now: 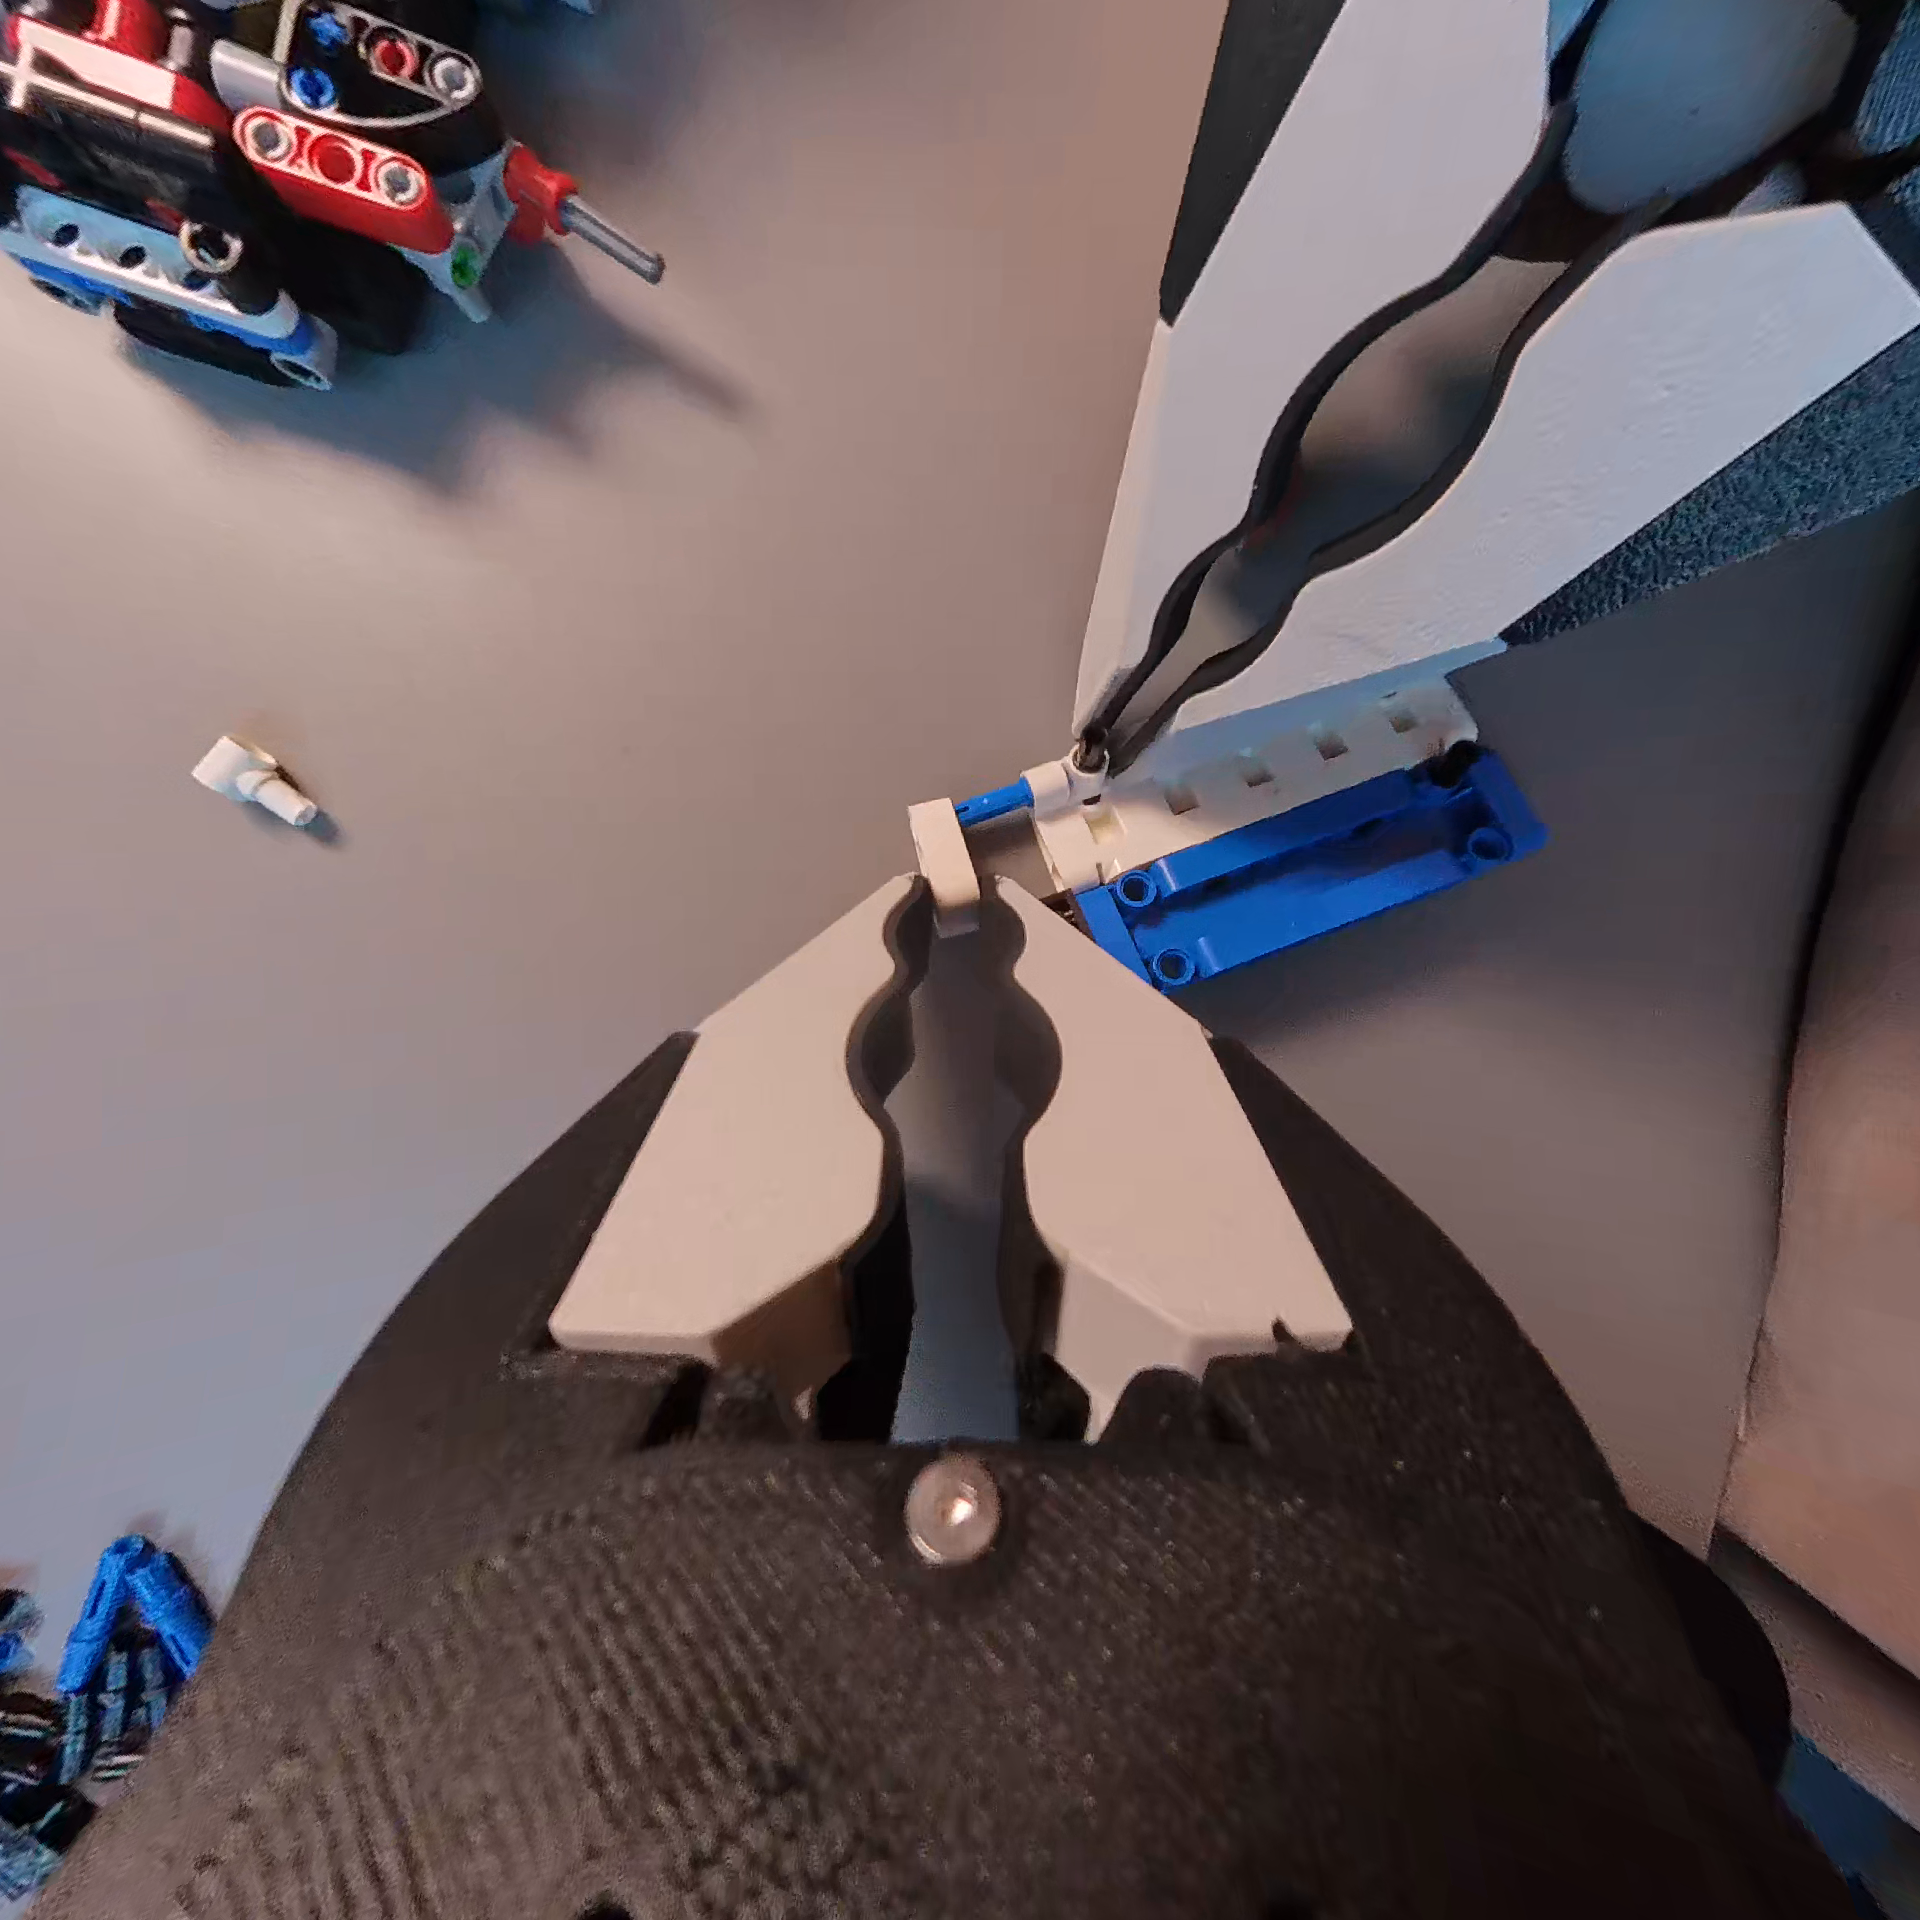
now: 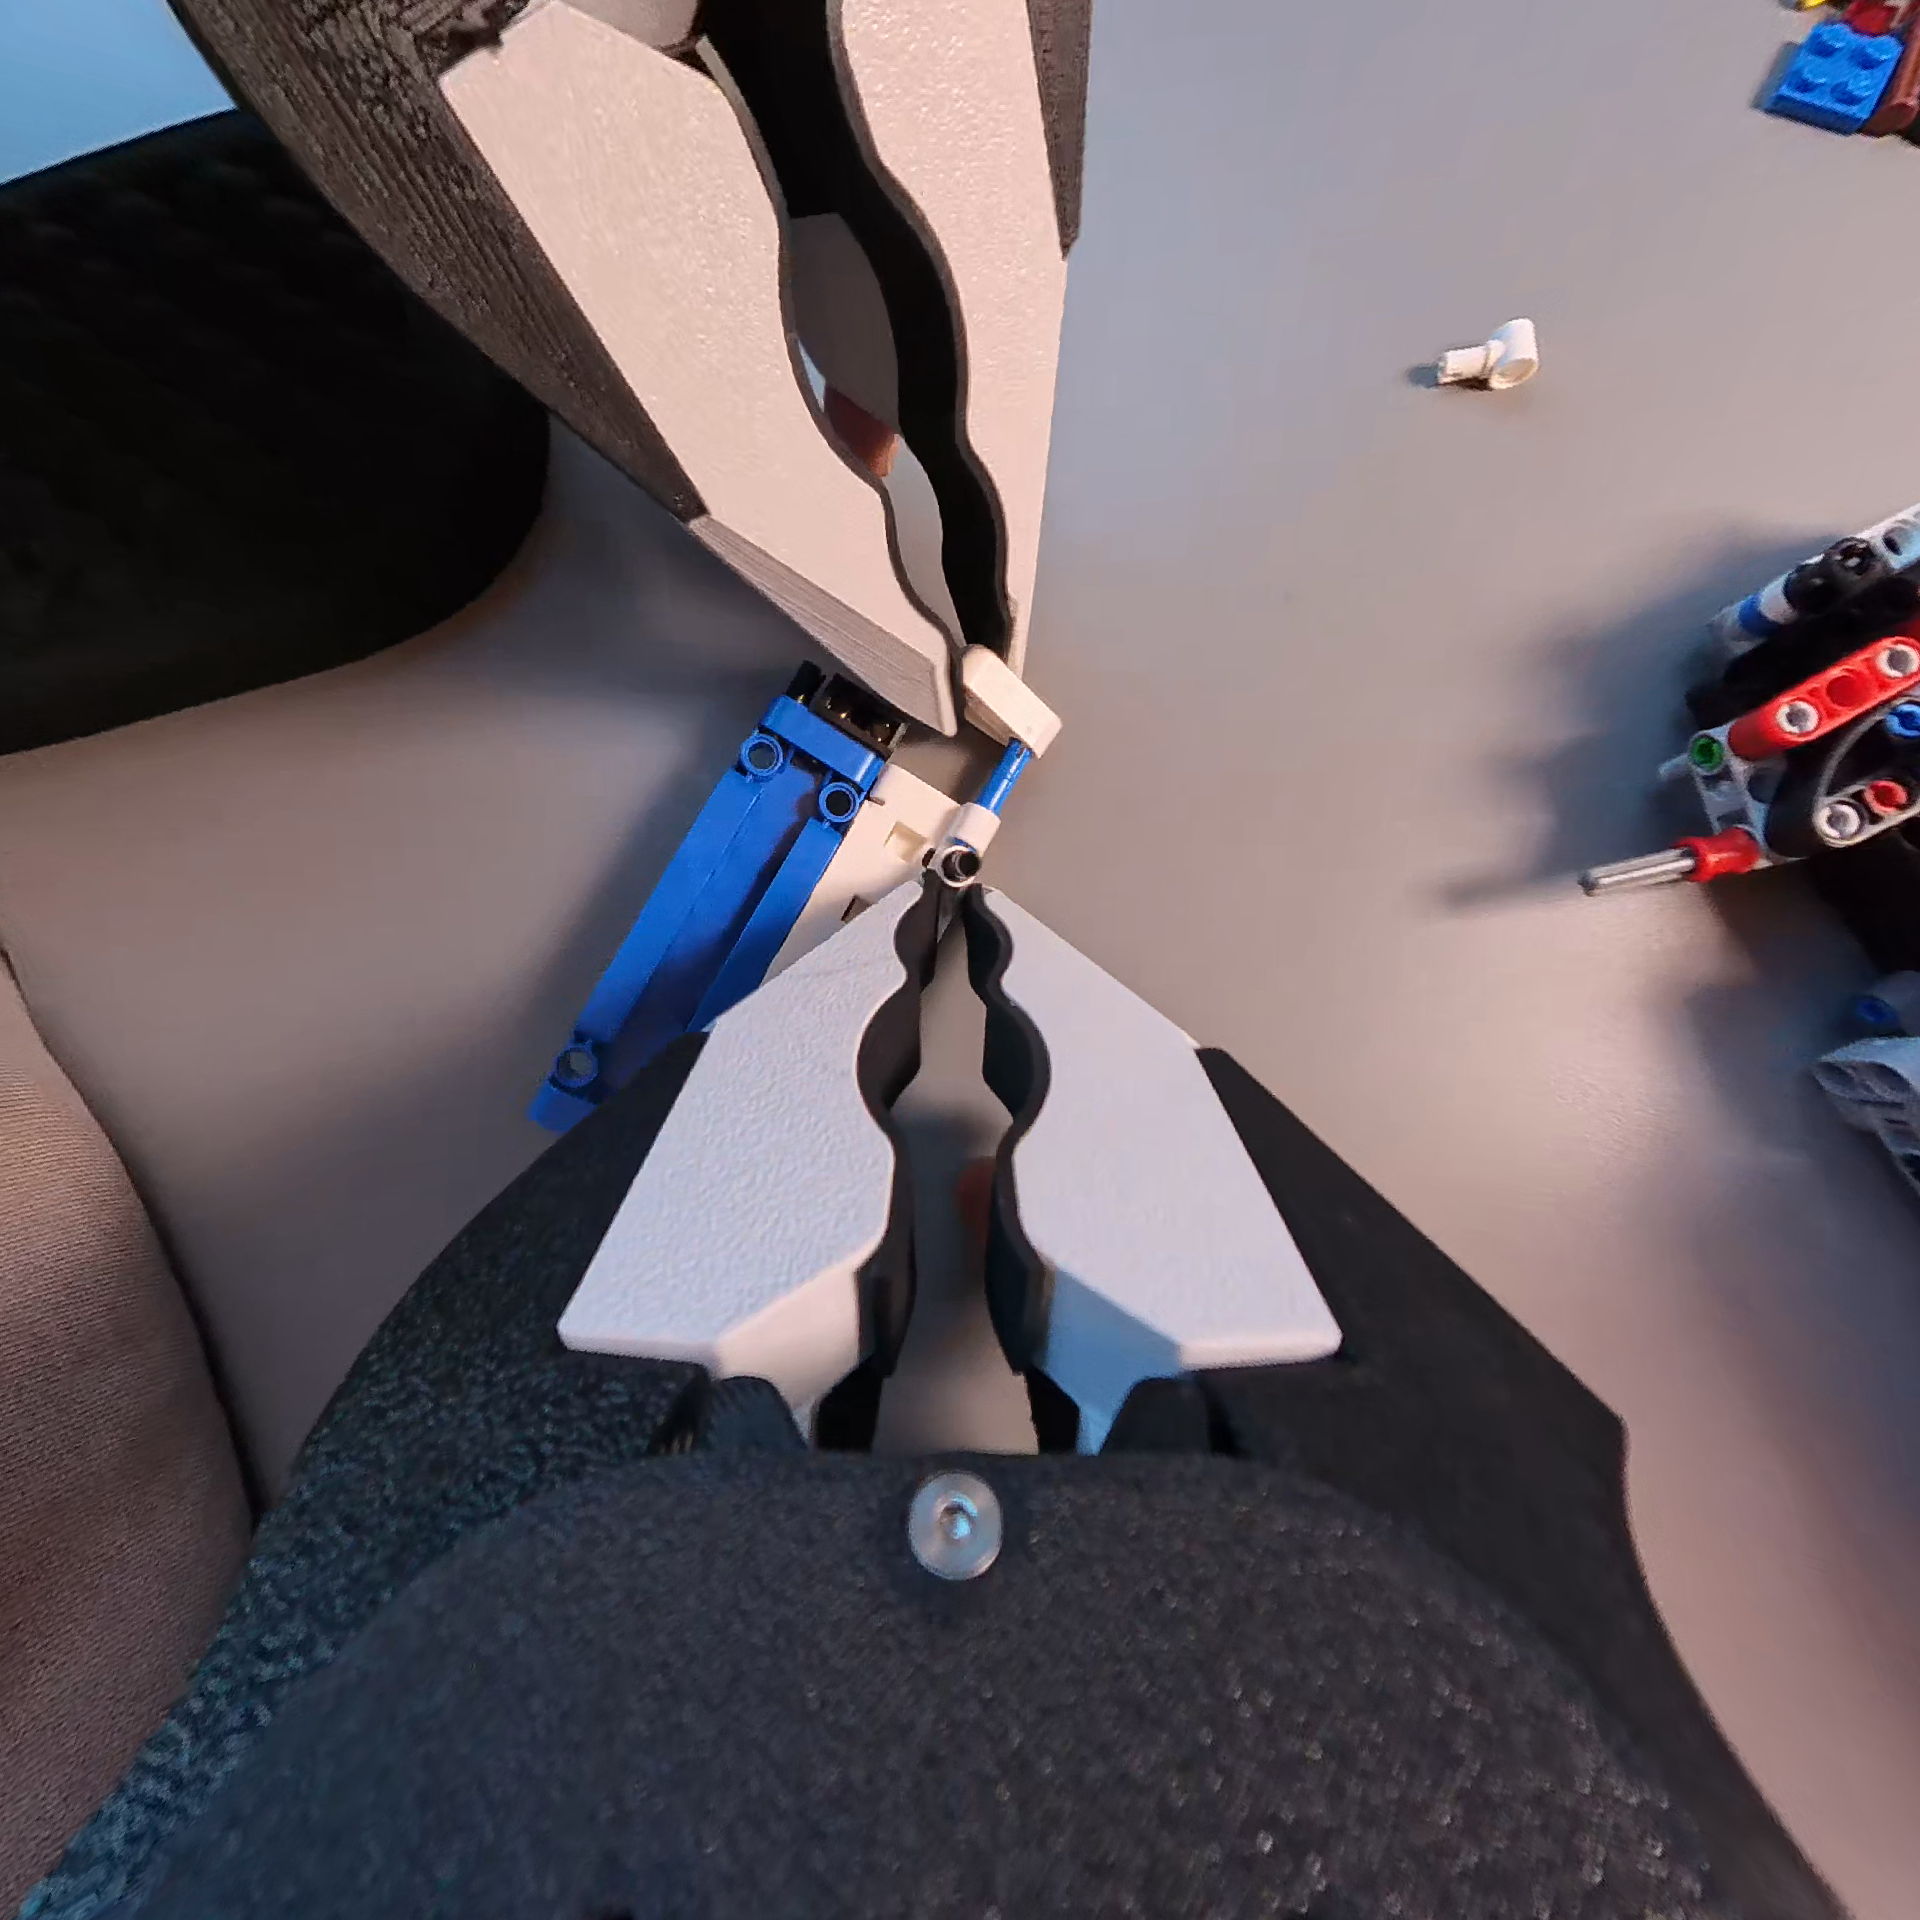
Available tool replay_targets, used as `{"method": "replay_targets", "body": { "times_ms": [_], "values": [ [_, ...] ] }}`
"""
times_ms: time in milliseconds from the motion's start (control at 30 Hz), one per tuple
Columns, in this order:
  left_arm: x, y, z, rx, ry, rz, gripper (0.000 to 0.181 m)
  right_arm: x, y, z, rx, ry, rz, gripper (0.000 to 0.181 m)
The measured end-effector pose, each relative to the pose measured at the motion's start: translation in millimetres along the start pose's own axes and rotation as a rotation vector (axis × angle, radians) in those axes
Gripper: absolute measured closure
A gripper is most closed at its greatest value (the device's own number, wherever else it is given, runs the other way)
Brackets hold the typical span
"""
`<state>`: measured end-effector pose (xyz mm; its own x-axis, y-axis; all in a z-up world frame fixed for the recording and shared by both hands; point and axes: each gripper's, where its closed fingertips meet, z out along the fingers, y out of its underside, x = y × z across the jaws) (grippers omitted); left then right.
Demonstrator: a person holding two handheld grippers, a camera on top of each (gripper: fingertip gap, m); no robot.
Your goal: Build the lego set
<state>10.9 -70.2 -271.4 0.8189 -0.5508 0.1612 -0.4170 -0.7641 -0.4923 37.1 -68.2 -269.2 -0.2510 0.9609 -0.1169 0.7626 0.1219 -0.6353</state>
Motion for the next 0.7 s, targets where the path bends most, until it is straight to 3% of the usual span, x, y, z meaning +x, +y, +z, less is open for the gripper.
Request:
{"method": "replay_targets", "body": {
  "times_ms": [200,700],
  "values": [
    [1,-1,0,0.049,-0.038,-0.04,0.174,-3,2,-1,-0.028,-0.008,0.044,0.166],
    [7,3,0,0.083,-0.06,-0.041,0.175,-16,-6,6,-0.039,-0.013,0.089,0.158]
  ]
}}
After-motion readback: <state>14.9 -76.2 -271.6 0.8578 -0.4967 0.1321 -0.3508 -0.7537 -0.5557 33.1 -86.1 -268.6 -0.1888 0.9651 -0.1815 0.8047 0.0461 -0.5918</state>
